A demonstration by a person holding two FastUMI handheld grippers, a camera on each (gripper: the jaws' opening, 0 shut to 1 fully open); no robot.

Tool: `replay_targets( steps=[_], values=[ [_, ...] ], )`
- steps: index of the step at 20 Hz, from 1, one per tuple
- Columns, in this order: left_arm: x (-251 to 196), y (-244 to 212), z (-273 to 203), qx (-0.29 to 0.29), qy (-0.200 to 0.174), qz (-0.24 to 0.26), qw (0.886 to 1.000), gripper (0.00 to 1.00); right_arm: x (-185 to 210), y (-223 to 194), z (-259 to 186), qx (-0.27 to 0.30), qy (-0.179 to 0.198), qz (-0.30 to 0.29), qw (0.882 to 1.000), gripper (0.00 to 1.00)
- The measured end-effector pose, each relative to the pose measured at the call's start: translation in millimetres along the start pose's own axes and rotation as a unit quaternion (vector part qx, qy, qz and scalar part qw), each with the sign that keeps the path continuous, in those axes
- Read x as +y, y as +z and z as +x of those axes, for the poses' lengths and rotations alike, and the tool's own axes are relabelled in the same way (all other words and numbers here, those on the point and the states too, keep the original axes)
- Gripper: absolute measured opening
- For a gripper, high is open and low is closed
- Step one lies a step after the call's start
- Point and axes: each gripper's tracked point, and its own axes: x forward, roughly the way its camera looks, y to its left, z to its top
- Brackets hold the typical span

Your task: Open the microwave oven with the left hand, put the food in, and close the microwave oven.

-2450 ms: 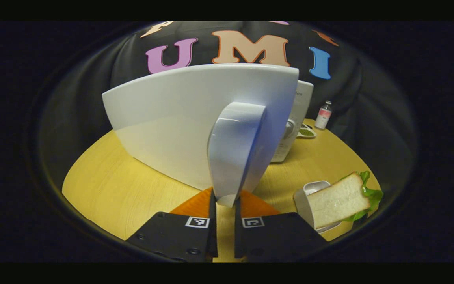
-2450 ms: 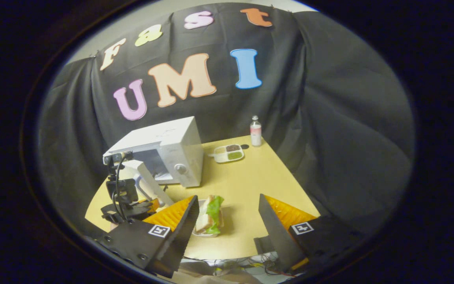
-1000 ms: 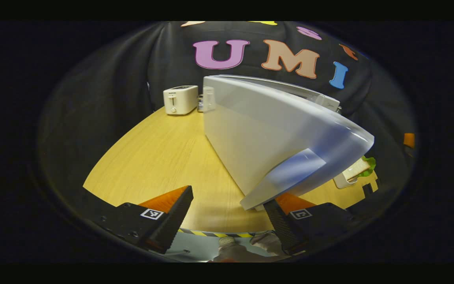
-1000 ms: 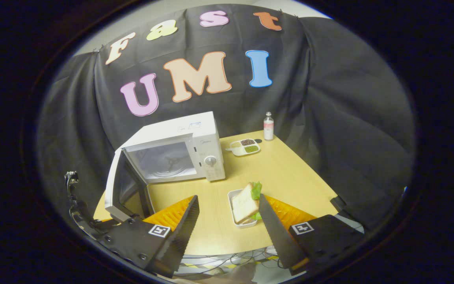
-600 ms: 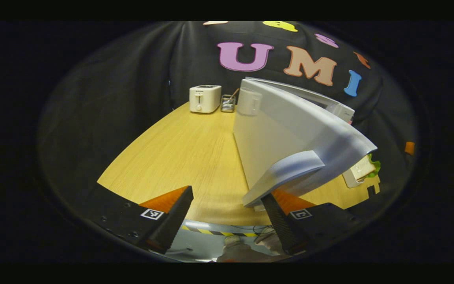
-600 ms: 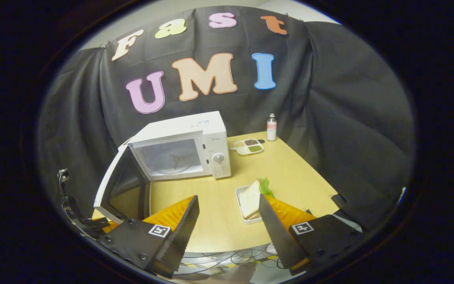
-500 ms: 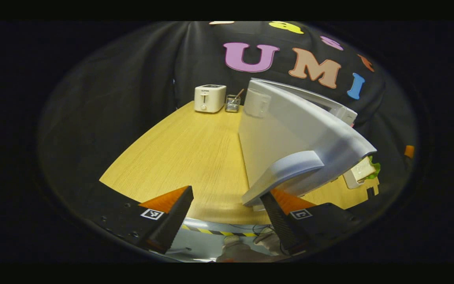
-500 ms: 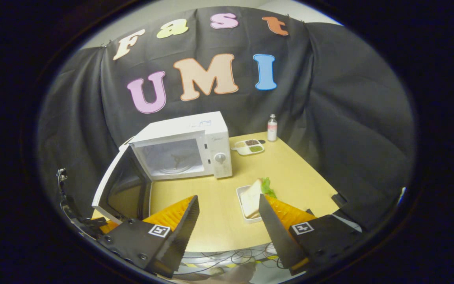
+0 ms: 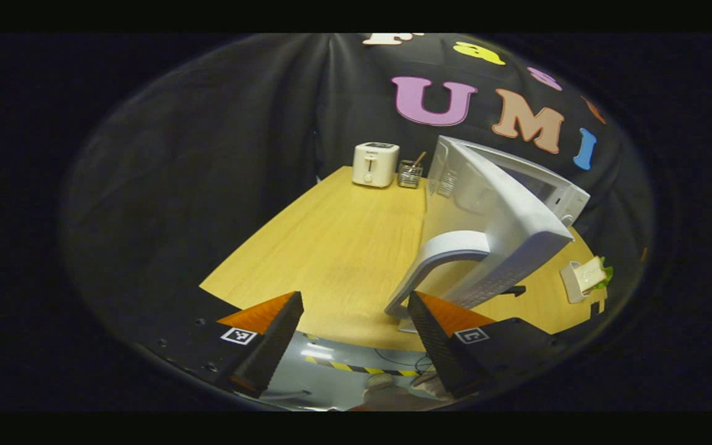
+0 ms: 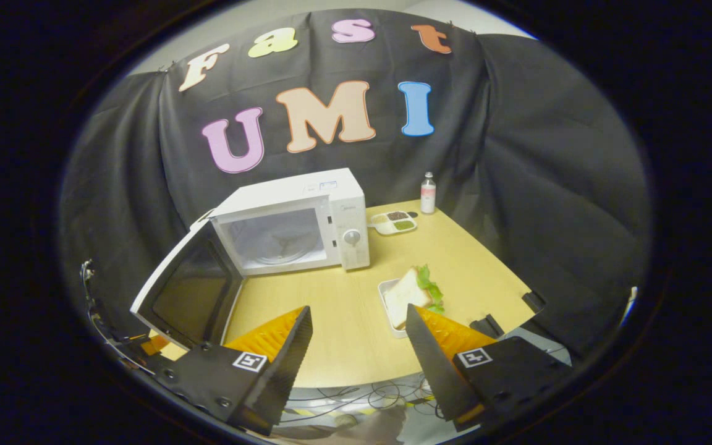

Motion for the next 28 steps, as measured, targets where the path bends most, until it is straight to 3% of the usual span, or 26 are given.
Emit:
replay_targets(
  steps=[4, 7, 11, 15, 16, 17, 18, 19, 21, 22, 23, 24, 28],
  values=[
    [42.7, 16.0, -2.6, -0.018, 0.06, -0.023, 0.998, 0.95, -18.0, -2.4, 2.3, 0.008, -0.01, 0.003, 1.0, 0.88],
    [59.5, 25.6, -17.5, -0.035, 0.098, -0.046, 0.994, 0.95, -31.2, -1.4, 10.9, 0.025, 0.005, 0.009, 1.0, 0.89],
    [55.3, 45.8, -40.2, -0.072, 0.13, -0.066, 0.987, 0.92, -51.4, -10.8, 37.9, 0.096, 0.031, 0.018, 0.995, 0.89],
    [23.5, 67.2, -59.1, -0.1, 0.145, -0.088, 0.98, 0.95, -72.2, -23.9, 72.6, 0.2, 0.063, 0.012, 0.978, 0.89],
    [18.8, 71.4, -63.8, -0.105, 0.153, -0.089, 0.979, 0.95, -81.1, -25.9, 81.2, 0.217, 0.064, 0.005, 0.974, 0.96],
    [15.1, 75.6, -68.8, -0.111, 0.161, -0.089, 0.977, 0.95, -89.0, -30.0, 91.2, 0.235, 0.065, -0.001, 0.97, 0.88],
    [10.3, 80.3, -73.8, -0.118, 0.168, -0.088, 0.975, 0.91, -95.1, -32.3, 100.2, 0.249, 0.067, -0.003, 0.966, 0.88],
    [5.9, 84.4, -79.2, -0.127, 0.175, -0.089, 0.972, 0.95, -99.7, -37.4, 112.2, 0.268, 0.073, -0.005, 0.961, 0.96],
    [-3.9, 92.2, -89.9, -0.144, 0.187, -0.094, 0.967, 0.95, -105.3, -44.0, 129.1, 0.295, 0.086, -0.005, 0.951, 0.96],
    [-8.6, 94.4, -95.7, -0.15, 0.193, -0.096, 0.965, 0.94, -107.0, -45.8, 136.7, 0.308, 0.094, -0.004, 0.947, 0.89],
    [-12.4, 97.0, -102.1, -0.159, 0.199, -0.1, 0.962, 0.94, -108.5, -47.5, 145.7, 0.319, 0.1, 0.0, 0.943, 0.89],
    [-15.0, 99.6, -108.1, -0.167, 0.207, -0.103, 0.958, 0.94, -109.5, -48.8, 153.8, 0.328, 0.106, 0.006, 0.939, 0.96],
    [-26.8, 101.1, -126.6, -0.185, 0.232, -0.121, 0.947, 0.94, -114.5, -54.2, 183.3, 0.36, 0.128, 0.028, 0.924, 0.95]
  ],
)
